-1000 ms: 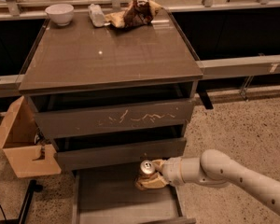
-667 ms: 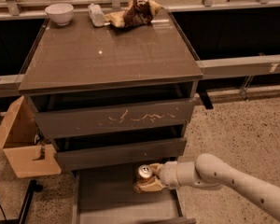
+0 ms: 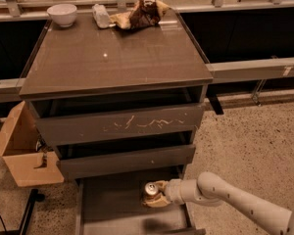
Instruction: Place orange can into bottom drawer
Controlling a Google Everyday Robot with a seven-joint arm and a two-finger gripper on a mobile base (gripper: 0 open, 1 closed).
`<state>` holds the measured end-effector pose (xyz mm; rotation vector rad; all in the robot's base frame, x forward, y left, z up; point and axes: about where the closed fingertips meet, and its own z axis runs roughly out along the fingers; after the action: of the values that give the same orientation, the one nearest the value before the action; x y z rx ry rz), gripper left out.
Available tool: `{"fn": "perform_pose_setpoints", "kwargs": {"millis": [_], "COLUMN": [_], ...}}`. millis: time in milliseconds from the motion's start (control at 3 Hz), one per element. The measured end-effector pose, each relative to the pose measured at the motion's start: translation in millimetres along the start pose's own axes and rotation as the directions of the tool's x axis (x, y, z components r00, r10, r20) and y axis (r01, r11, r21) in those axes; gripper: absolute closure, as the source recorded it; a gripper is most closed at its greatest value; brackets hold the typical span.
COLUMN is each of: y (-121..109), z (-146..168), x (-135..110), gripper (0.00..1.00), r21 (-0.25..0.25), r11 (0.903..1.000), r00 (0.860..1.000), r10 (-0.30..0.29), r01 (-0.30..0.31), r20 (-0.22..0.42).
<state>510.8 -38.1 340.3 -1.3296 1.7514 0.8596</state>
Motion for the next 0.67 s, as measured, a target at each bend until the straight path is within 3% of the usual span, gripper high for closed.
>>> {"fn": "perform_pose_setpoints", "kwargs": {"millis": [667], "y": [-15.9], "z": [37.7], "x": [74.4], "gripper": [1.00], "r21": [0.020], "r11": [0.9998], "r00": [0.999], "r10": [-0.003], "r01": [0.003], "r20": [-0.037]}}
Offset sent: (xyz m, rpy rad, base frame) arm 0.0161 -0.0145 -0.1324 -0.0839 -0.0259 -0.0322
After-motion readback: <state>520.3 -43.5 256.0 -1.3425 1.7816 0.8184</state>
